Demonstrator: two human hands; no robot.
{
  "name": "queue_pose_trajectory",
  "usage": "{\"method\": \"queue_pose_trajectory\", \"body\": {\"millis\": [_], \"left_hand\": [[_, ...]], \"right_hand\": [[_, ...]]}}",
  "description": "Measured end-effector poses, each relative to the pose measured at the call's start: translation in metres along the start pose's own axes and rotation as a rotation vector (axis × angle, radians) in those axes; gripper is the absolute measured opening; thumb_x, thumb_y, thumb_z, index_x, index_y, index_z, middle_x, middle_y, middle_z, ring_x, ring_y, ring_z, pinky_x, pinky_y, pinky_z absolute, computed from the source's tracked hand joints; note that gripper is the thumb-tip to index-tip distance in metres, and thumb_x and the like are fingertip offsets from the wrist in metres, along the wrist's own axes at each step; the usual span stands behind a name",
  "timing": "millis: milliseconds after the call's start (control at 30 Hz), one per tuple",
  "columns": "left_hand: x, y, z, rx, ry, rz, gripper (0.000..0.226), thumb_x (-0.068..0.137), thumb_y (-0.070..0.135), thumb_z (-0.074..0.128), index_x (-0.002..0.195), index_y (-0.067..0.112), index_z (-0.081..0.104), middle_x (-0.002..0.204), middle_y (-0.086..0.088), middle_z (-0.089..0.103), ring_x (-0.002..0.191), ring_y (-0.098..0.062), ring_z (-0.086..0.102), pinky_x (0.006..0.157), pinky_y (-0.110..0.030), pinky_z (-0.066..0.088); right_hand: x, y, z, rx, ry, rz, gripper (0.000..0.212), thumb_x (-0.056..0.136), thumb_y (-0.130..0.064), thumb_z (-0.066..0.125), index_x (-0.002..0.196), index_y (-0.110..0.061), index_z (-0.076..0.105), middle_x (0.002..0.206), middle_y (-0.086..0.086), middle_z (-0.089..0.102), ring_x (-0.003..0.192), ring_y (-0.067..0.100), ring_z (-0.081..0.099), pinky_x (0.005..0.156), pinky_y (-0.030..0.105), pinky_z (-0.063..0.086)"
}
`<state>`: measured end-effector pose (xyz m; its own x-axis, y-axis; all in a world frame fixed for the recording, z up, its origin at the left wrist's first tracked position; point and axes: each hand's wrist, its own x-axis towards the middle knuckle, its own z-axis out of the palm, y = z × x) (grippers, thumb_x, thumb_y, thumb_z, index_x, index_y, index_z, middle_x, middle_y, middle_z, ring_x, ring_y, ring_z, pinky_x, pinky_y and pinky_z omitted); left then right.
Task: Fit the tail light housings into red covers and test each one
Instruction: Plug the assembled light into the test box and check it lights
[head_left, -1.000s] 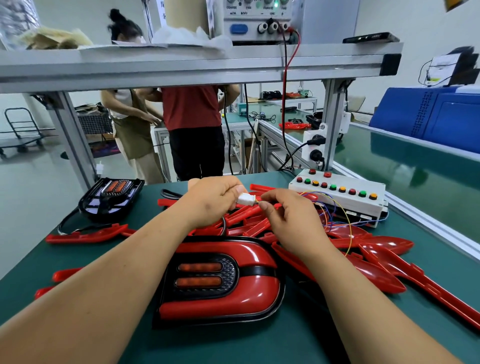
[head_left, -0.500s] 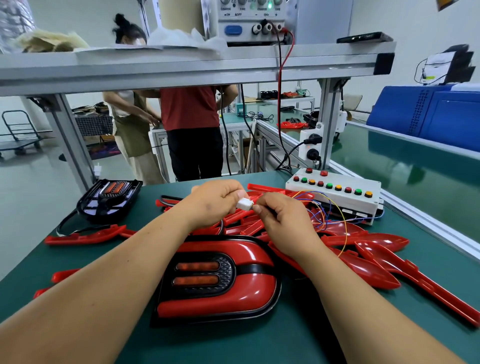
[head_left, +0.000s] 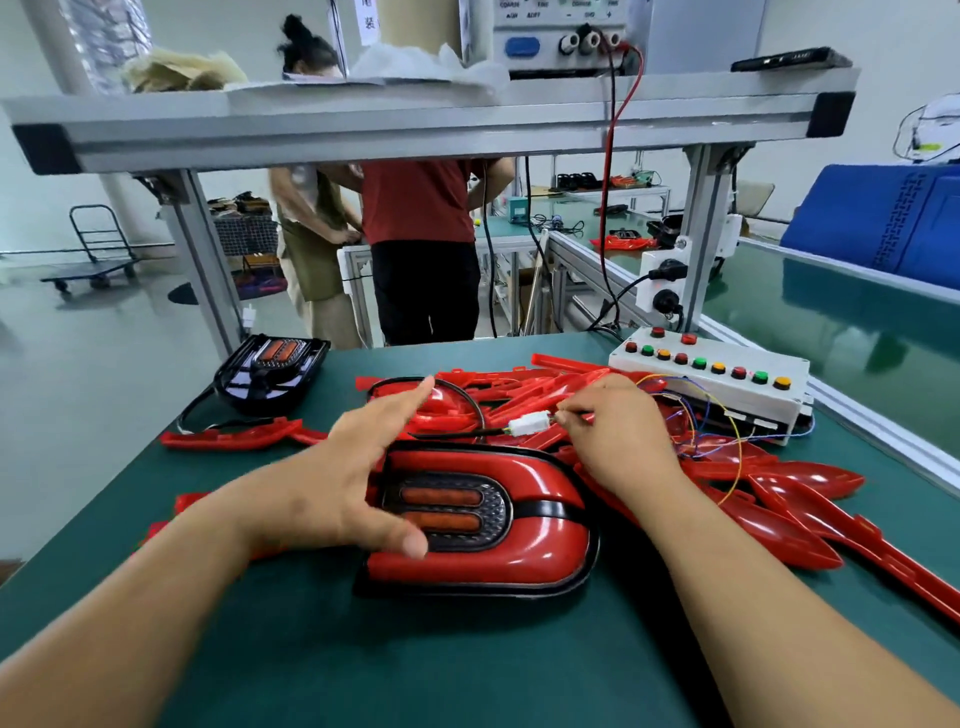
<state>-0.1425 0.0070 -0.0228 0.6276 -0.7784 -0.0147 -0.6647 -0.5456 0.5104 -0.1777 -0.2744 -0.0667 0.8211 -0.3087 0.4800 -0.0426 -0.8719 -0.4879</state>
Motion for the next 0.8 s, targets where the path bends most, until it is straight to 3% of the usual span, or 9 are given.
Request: {"method": "queue_pose_trajectory", "body": {"millis": [67,133,233,300,367,467,633,700,800], "left_hand": [[-0.014,-0.011,0.011,0.112,-0.112,-0.026,0.137,0.038,0.087,0.072,0.131,0.069,-0.026,0.145,0.044,-0.025,0.138,0.017,-0.019,0.117,-0.022,0.002],[-0.018,-0.017,0.021,0.149,-0.11,-0.049,0.143,0.04,0.081,0.079,0.13,0.068,-0.032,0.141,0.046,-0.03,0.139,0.013,-0.013,0.114,-0.019,0.007],[-0.016,-0.021,0.03,0.121,-0.019,-0.051,0.143,0.046,0.072,0.082,0.133,0.064,-0.031,0.14,0.045,-0.021,0.138,0.007,0.011,0.107,-0.011,0.015],[-0.013,-0.022,0.035,0.083,0.053,-0.04,0.142,0.047,0.07,0.082,0.135,0.063,-0.03,0.142,0.041,-0.013,0.136,0.003,0.021,0.106,-0.011,0.021],[-0.009,-0.022,0.04,0.037,0.107,-0.042,0.143,0.046,0.07,0.082,0.134,0.064,-0.031,0.141,0.038,-0.009,0.134,-0.001,0.027,0.107,-0.015,0.026],[-0.005,-0.022,0.044,-0.004,0.15,-0.038,0.142,0.046,0.071,0.081,0.132,0.064,-0.032,0.14,0.038,-0.008,0.132,-0.002,0.03,0.106,-0.018,0.029],[-0.005,-0.023,0.047,-0.039,0.167,-0.014,0.14,0.047,0.075,0.078,0.129,0.065,-0.035,0.138,0.043,-0.014,0.13,0.001,0.027,0.102,-0.014,0.029],[-0.004,-0.023,0.046,-0.037,0.167,-0.019,0.14,0.048,0.075,0.078,0.129,0.064,-0.036,0.138,0.044,-0.015,0.126,0.003,0.028,0.096,-0.01,0.03],[0.0,-0.024,0.044,-0.027,0.179,-0.008,0.141,0.05,0.074,0.078,0.129,0.063,-0.038,0.139,0.043,-0.015,0.125,0.004,0.029,0.092,-0.007,0.029]], "right_hand": [[-0.001,-0.001,0.0,-0.013,0.03,-0.009,0.017,0.088,-0.014,0.066,0.101,-0.012,0.076,0.107,0.009,0.064,0.104,0.025,0.059,0.09,0.029,0.04],[-0.001,-0.004,-0.003,-0.018,0.052,0.006,0.02,0.089,-0.013,0.065,0.107,-0.012,0.075,0.111,0.009,0.067,0.108,0.024,0.059,0.095,0.026,0.037],[-0.002,-0.009,-0.008,0.064,0.104,0.035,0.022,0.09,-0.015,0.064,0.111,-0.011,0.072,0.107,0.006,0.071,0.099,0.023,0.063,0.095,0.026,0.04],[-0.001,-0.013,-0.015,0.097,0.162,0.039,0.016,0.091,-0.019,0.063,0.104,-0.014,0.072,0.093,-0.001,0.069,0.083,0.018,0.061,0.081,0.022,0.039],[0.005,-0.016,-0.024,-0.002,0.263,0.01,0.008,0.09,-0.025,0.063,0.093,-0.019,0.067,0.081,-0.006,0.061,0.075,0.016,0.052,0.07,0.024,0.032],[0.024,-0.007,-0.04,-0.221,0.345,0.018,0.015,0.088,-0.031,0.063,0.085,-0.018,0.056,0.081,0.004,0.062,0.085,0.03,0.051,0.072,0.037,0.039],[0.059,0.038,-0.054,-0.501,-0.149,0.248,0.035,0.087,-0.054,0.052,0.096,-0.021,0.044,0.118,0.01,0.061,0.122,0.03,0.045,0.095,0.044,0.036],[0.068,0.048,-0.047,-0.571,-0.337,0.23,0.047,0.086,-0.061,0.05,0.109,-0.02,0.046,0.14,0.01,0.049,0.137,0.025,0.035,0.103,0.044,0.031],[0.077,0.048,-0.036,-0.59,-0.466,0.196,0.065,0.083,-0.05,0.057,0.134,-0.013,0.039,0.16,0.013,0.017,0.149,0.022,0.011,0.113,0.044,0.022]]}}
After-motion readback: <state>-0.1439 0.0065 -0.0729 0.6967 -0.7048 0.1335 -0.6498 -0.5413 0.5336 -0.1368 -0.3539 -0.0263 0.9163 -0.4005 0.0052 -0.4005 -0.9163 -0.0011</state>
